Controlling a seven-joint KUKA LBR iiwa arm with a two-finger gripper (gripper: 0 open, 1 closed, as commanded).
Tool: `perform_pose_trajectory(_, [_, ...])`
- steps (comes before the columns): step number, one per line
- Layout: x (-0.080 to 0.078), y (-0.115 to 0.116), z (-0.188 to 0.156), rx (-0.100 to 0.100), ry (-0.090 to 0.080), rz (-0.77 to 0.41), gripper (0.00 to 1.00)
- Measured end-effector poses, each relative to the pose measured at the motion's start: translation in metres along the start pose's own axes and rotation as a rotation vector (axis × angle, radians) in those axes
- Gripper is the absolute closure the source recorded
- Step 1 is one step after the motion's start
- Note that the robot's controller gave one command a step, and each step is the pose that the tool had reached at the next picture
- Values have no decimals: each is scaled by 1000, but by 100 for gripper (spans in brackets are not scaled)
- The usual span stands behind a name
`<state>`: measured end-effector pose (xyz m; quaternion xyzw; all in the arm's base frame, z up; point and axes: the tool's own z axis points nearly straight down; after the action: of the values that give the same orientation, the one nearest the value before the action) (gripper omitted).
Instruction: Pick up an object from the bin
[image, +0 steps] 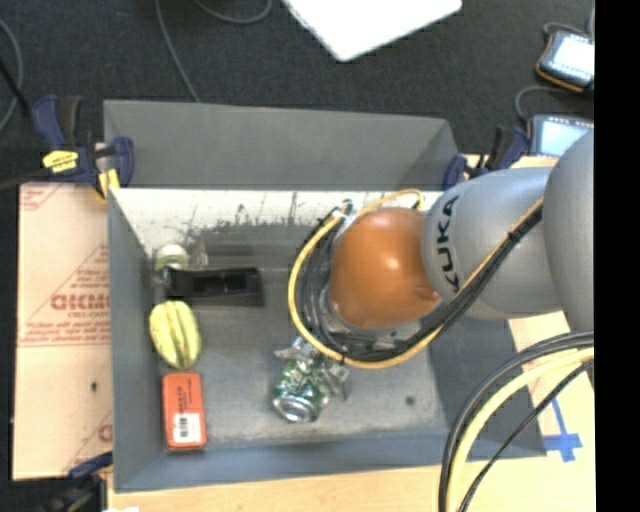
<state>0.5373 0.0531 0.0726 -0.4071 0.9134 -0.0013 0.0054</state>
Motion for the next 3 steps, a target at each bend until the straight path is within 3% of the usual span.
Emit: perform_pose_trajectory(3, [1,1,-35,-5,5,1,100])
